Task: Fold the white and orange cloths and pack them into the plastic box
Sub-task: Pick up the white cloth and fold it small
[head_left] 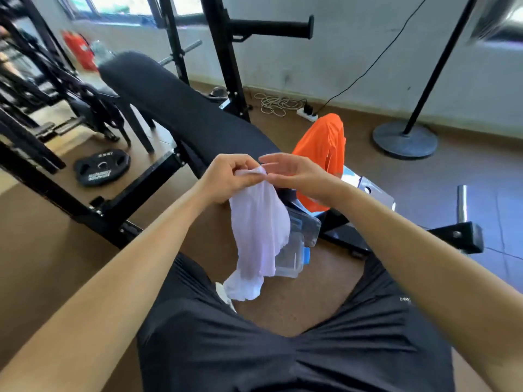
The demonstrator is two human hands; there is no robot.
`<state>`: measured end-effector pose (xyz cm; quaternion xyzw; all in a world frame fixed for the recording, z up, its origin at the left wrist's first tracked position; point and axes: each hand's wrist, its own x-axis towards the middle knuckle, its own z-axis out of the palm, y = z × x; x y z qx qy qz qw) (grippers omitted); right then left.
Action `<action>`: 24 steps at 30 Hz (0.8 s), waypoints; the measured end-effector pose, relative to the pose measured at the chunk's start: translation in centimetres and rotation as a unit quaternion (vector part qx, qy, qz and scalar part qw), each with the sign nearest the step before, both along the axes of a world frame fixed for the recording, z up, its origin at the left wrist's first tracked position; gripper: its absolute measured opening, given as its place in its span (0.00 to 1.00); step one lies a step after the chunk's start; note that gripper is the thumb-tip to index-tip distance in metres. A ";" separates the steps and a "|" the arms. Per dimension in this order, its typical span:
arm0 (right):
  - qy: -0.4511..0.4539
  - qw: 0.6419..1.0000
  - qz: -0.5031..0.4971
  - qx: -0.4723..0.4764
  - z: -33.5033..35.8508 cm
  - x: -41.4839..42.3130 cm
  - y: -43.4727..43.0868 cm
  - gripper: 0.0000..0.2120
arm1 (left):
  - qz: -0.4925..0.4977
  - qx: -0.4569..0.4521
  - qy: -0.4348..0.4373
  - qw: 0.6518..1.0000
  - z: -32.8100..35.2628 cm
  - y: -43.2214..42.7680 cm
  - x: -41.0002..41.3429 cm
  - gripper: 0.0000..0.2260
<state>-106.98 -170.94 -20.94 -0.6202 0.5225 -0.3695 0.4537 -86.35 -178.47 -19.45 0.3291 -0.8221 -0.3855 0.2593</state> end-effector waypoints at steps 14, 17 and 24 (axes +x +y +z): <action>0.167 0.979 0.019 -0.112 10.7 0.5 -4.2 0.11 | -0.072 0.151 0.070 0.983 0.8 -1.1 1.7 0.10; 0.086 0.988 -0.025 -0.129 12.4 -2.2 -4.7 0.04 | -0.057 0.169 0.044 0.983 -1.3 -1.0 0.4 0.13; -0.001 0.967 -0.202 -0.154 12.9 -9.6 -5.6 0.08 | -0.006 0.114 -0.107 0.988 -9.2 -2.2 0.9 0.06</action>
